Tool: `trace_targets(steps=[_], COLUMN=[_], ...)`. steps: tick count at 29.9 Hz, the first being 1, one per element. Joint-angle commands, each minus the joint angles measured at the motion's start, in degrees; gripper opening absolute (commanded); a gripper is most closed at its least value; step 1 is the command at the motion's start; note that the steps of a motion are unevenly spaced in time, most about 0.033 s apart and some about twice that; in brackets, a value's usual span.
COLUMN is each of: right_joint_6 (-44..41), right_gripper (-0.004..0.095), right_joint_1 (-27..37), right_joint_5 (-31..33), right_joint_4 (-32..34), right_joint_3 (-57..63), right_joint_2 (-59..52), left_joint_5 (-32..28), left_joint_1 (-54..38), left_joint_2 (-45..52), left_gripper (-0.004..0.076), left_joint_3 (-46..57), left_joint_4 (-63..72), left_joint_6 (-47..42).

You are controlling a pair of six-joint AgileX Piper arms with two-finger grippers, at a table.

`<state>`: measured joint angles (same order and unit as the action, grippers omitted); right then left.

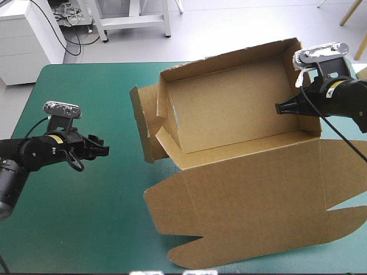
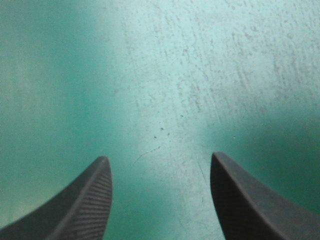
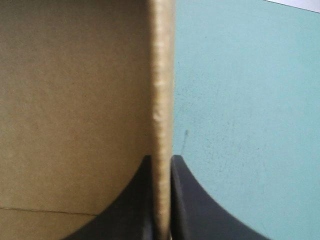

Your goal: Fold the box

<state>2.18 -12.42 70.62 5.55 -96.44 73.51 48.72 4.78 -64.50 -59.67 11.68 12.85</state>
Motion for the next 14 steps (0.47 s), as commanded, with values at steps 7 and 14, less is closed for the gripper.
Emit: trace_targets(steps=[7, 14], right_joint_6=[0.0, 0.0], right_gripper=[-0.0021, -0.0022], right_joint_1=[0.1, 0.1], right_joint_5=[-3.6, -3.6], right_joint_4=[-0.5, -1.0], right_joint_3=[-1.8, -1.8], right_joint_2=[-1.7, -1.7], left_joint_5=[-0.5, -1.1], left_joint_1=[-13.6, -13.9], left_joint_2=[-10.2, -19.5], left_gripper=[0.0421, 0.0421], left_joint_3=[0.3, 4.1], left_joint_4=[40.0, 59.6], left_joint_6=[33.4, 46.9])
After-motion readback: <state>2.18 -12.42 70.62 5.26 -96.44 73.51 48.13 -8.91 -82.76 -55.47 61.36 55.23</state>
